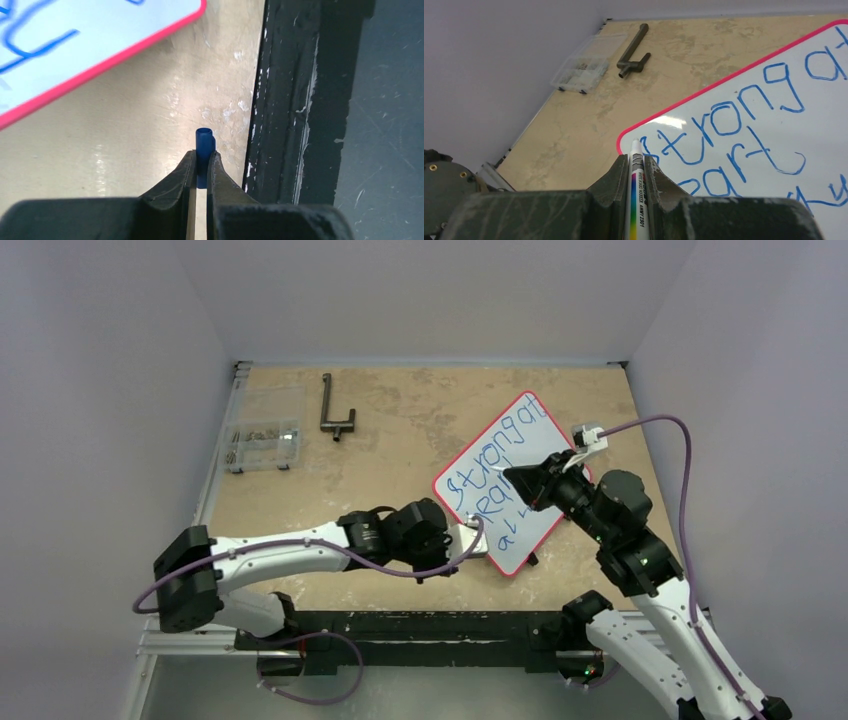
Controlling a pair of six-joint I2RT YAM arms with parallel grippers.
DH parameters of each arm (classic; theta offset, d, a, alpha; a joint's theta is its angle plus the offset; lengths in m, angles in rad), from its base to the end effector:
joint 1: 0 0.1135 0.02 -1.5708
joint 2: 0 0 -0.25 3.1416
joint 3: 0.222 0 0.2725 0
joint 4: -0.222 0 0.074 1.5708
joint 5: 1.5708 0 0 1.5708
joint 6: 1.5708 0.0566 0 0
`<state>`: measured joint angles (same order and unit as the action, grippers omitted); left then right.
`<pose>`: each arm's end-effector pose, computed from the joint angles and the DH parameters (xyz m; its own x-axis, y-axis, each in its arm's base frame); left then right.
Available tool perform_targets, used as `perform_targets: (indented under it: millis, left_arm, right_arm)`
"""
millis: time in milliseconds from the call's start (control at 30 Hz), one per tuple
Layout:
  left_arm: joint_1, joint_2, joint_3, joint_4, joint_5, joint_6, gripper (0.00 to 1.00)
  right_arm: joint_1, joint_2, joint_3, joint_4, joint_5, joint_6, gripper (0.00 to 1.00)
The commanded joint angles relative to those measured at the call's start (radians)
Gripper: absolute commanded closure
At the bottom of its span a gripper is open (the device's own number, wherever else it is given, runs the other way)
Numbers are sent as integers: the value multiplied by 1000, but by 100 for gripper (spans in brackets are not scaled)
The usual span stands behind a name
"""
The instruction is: Write a sentence on the whiteboard
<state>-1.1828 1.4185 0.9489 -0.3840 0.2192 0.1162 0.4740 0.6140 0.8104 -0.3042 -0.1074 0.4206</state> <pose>0.1139 -0.3113 0.1964 -0.1722 0.7204 -0.6718 0.9842 0.1545 -0.0866 0.1700 0.0940 0.3542 -0.3114 0.2965 -0.9028 -0.4617 0.7832 0.4165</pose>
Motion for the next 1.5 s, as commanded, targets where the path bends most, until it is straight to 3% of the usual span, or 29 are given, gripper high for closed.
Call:
perform_targets:
  millis: [0,300,467,667,833,1067,1467]
  left_arm:
    - [46,-176,-46,46,25,5,100]
    - [156,-472,-49,20,83,28,100]
    - [202,-567,41,-58,96,77,100]
    - [269,-566,157,-133,130,134,100]
    - [377,-488,219,-119,326,129,100]
    - [441,-403,234,-63,497,133,100]
    - [472,-392,205,-65,553,142,100]
  right_arm:
    - [-2,-15,54,90,-166,12,100]
    - [-2,-13,70,143,-315,25,100]
    - [-2,-7,69,207,-430,44,100]
    - [-3,3,60,295,-553,68,100]
    - [-2,17,47,348,-592,87,100]
    - [-2,77,36,414,-655,123,100]
    - [15,184,14,480,-695,143,100]
